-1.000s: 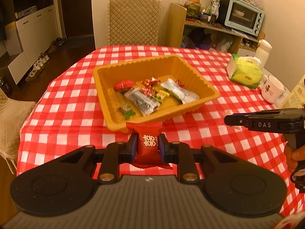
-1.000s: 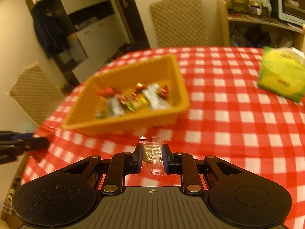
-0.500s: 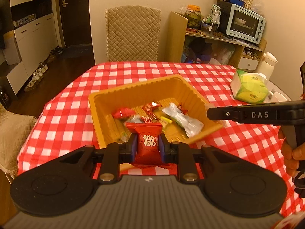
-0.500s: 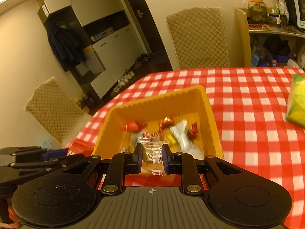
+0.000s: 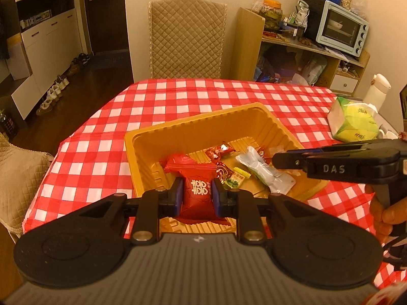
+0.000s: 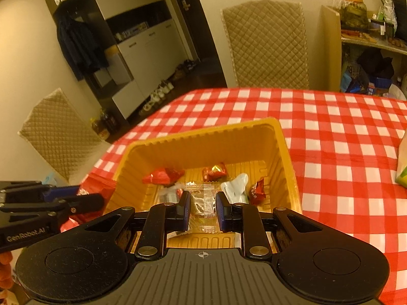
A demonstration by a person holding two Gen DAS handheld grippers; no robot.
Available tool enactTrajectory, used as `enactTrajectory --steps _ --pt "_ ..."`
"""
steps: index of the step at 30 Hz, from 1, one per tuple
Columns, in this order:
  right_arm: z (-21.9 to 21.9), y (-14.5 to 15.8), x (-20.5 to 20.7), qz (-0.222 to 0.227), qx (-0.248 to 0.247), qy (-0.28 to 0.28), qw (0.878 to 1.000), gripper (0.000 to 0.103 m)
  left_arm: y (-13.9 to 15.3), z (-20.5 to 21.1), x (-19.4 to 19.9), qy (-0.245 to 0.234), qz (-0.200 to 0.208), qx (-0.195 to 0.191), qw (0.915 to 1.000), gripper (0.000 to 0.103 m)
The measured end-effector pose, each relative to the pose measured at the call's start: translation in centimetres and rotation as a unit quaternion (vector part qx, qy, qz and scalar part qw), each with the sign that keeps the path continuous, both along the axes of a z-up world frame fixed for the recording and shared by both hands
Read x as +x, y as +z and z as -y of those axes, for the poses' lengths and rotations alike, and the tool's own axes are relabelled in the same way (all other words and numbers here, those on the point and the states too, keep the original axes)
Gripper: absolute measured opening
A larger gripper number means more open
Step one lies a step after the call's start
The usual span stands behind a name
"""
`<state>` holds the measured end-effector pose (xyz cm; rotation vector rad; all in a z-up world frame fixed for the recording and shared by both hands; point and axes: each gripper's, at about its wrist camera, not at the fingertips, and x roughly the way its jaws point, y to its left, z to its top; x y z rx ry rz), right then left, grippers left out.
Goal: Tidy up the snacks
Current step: 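Carry the red packet and clear candy into the orange tray and open both tools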
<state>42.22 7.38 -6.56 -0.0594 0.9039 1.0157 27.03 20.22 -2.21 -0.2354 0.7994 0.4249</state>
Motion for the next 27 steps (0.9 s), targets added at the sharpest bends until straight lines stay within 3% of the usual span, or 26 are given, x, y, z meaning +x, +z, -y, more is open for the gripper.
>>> enactTrajectory --steps 13,27 --pt "-1.9 -4.2 -0.1 -0.023 -0.049 0.008 0.999 0.022 -1.4 -0.7 0.5 0.004 -0.013 -0.014 0.9998 0.021" --pt "-1.6 -3.1 -0.2 -0.037 -0.029 0.002 0.999 0.022 -1.2 -1.0 0.6 0.005 -0.013 -0.012 0.9998 0.021"
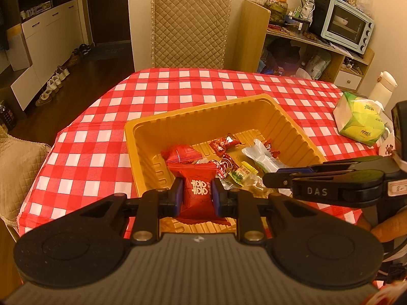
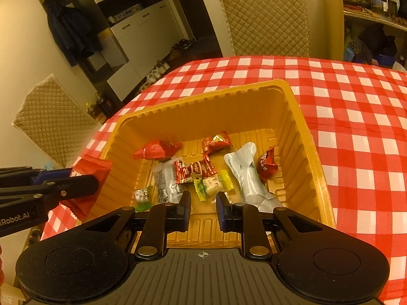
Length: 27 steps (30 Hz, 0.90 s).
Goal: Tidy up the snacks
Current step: 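Carry the red packet and clear candy into the orange tray and open both tools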
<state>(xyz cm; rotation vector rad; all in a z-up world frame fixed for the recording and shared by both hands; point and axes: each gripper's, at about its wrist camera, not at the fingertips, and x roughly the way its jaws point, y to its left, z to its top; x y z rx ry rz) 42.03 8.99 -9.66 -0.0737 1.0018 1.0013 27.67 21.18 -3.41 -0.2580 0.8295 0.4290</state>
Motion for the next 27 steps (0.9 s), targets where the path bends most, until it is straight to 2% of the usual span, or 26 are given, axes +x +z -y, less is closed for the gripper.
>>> enactTrajectory --steps 14,17,18,20,21,22,27 --pt "1.0 0.5 0.2 0.002 0.006 -0.008 1.0 0.023 -1.1 0.3 1.0 -0.008 -0.015 -0.01 0.9998 0.021" --pt "1.2 0.5 0.2 0.002 0.005 -0.008 1.0 0.024 -1.6 0.3 1.1 -0.007 -0.019 -0.02 0.9996 0.026" --pt "1.3 0.6 0.2 0.003 0.005 -0.008 1.0 0.028 -1.7 0.3 1.0 -0.008 -0.022 -0.019 0.9995 0.026" --pt "1.4 0.7 0.1 0.006 0.005 -0.009 1.0 0.048 -1.9 0.4 0.9 -0.009 -0.028 -0.017 0.9994 0.026" --pt "1.6 0.8 0.0 0.011 0.007 -0.011 1.0 0.062 -1.9 0.4 0.7 -0.009 -0.028 -0.019 0.9994 0.026" --pt "1.7 1.0 -0.1 0.019 0.011 -0.014 1.0 0.067 -1.9 0.4 0.5 -0.008 -0.028 -0.021 0.9994 0.026" --pt "1.8 1.6 -0.6 0.034 0.011 -0.009 0.999 0.07 -1.4 0.4 -0.4 -0.006 -0.02 -0.018 0.9996 0.035"
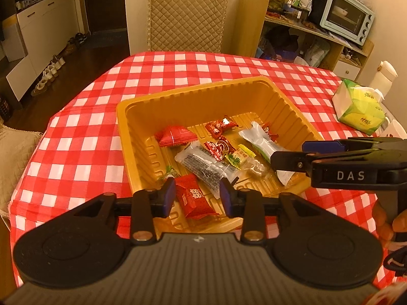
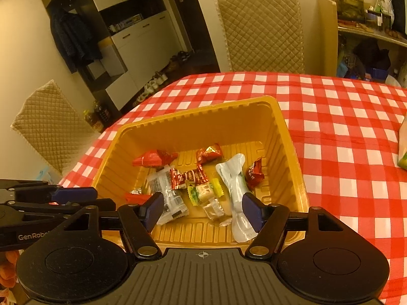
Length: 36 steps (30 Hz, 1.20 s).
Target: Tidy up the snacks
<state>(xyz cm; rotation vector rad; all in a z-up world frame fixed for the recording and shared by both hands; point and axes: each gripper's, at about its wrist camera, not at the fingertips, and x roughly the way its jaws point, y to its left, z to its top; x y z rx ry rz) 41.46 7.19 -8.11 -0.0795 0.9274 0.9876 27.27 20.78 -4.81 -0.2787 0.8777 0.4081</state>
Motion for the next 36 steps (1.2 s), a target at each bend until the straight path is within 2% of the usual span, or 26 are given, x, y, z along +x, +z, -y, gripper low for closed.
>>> enactTrajectory --steps 2,4,7,12,16,24,36 --pt "0.1 0.3 -0.2 0.006 0.0 -0.003 1.0 0.076 0.4 0.1 -0.4 0.0 0.003 0.006 1.0 0.04" --pt "0.4 0.6 -0.4 0.013 0.004 -0.009 1.0 0.083 1.0 0.4 -0.9 0.0 0.009 0.013 0.9999 0.05" --pt "1.3 1.3 -0.7 0.019 0.012 -0.014 1.0 0.088 1.9 0.8 -1.8 0.0 0.019 0.024 0.9995 0.063" --pt "3.3 2.9 -1.7 0.023 0.029 -0.032 0.999 0.093 3.6 2.0 -3.9 0.001 0.032 0.032 0.999 0.076" --pt "5.5 4.3 -3.3 0.018 0.049 -0.047 0.998 0.093 4.7 3.4 -5.9 -0.004 0.033 0.038 0.9987 0.078" --pt "9.8 6.3 -7.6 0.015 0.062 -0.075 0.995 0.093 6.2 5.5 -10.0 0.011 0.04 0.009 0.9991 0.079" --pt "14.5 7.2 -16.5 0.022 0.018 -0.108 0.994 0.093 6.6 9.9 -16.5 -0.015 0.03 -0.017 0.9993 0.079"
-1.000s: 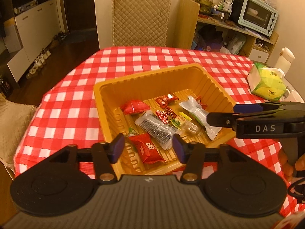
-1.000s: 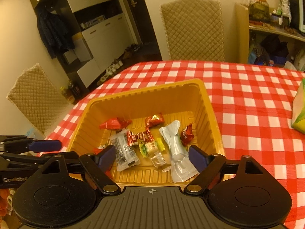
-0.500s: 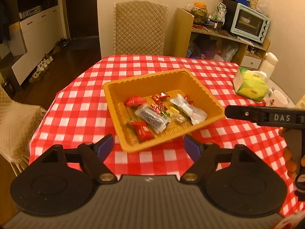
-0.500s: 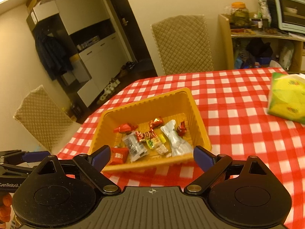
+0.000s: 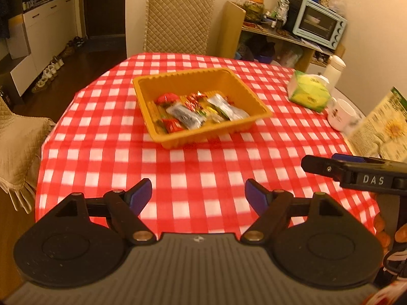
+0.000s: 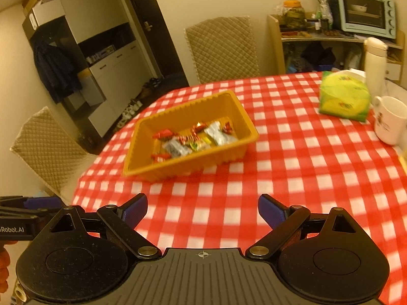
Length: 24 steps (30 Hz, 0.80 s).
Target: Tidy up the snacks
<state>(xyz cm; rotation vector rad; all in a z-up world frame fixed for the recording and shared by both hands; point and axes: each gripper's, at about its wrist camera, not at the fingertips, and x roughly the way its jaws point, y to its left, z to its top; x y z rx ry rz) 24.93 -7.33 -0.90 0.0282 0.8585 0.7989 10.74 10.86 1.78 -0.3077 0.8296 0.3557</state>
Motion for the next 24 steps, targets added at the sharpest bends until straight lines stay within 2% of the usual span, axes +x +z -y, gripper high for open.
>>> enactTrajectory --steps 12,24 --pt "3.2 0.0 -7.8 -0.015 -0.035 -0.031 0.999 0.093 -1.2 2.5 -5.6 -0.03 -0.03 -0.021 0.9989 0.079" --pt "4.4 -0.8 -12.8 -0.043 -0.071 -0.05 0.995 0.093 -2.0 4.3 -8.7 -0.066 -0.039 -0.027 0.9967 0.079"
